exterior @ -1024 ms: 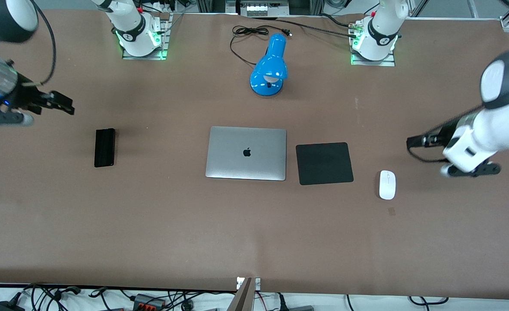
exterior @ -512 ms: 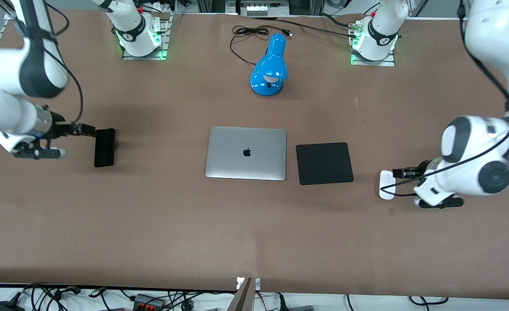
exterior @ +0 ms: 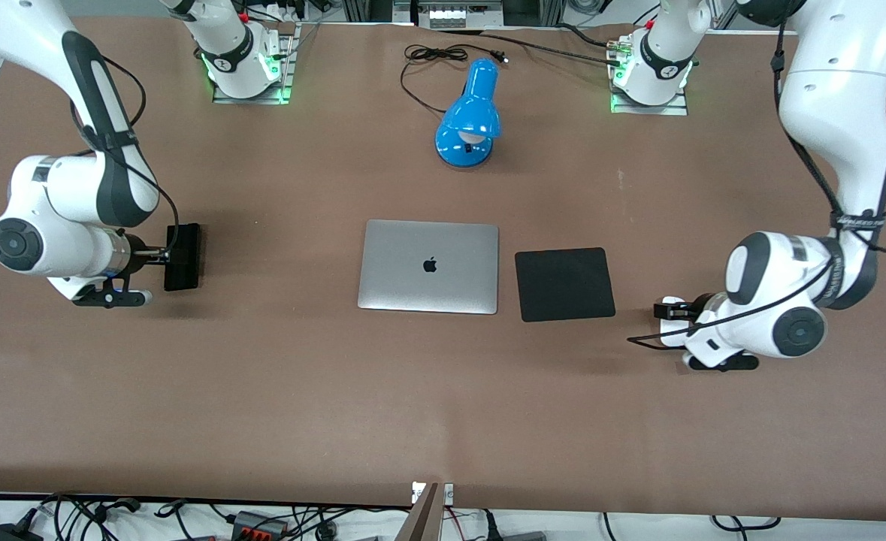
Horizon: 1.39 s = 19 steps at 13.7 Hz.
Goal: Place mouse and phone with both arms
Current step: 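Reach the right gripper to the black phone while the left gripper reaches the mouse, then close the right gripper on the phone while the left gripper grasps the mouse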
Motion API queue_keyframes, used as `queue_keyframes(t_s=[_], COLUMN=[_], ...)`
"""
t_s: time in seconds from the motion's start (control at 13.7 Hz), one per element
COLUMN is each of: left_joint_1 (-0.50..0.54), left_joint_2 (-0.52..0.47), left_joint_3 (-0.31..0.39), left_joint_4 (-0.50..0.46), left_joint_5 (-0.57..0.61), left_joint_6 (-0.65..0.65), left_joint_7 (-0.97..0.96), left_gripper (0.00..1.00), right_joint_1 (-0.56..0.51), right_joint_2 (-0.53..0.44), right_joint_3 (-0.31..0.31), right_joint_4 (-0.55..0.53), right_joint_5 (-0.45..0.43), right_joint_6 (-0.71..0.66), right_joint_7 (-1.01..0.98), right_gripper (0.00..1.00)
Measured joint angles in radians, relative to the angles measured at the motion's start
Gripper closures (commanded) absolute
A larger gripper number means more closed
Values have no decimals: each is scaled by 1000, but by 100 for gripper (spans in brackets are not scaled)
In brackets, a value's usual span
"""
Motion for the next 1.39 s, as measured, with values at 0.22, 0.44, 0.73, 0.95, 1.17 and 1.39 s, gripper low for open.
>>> queue_keyframes(t_s=[0.22,0.44,0.73,0.95,1.17,1.39], left_joint_1=[-4,-2,5,4,4,5], left_joint_2=[24,27,54,61,66,77], left_joint_3=[0,5,11,11,11,11], left_joint_4=[0,2,2,2,2,2], left_joint_5=[26,30,44,44,44,44], left_joint_6=[40,42,63,67,67,72], left_joint_7=[8,24,61,63,64,65], left_gripper=[0,0,0,0,0,0], right_joint_1=[-25,-29,-32,-45,-48,-48], right_joint_2=[39,51,52,57,60,69], right_joint_3=[-1,-1,-1,-1,-1,-1], right_joint_4=[-25,-73,-111,-118,-124,-129], right_joint_5=[0,0,0,0,1,1], right_joint_6=[75,153,173,174,173,173], right_joint_7=[-59,-71,-72,-72,-72,-71], right_gripper=[0,0,0,0,0,0])
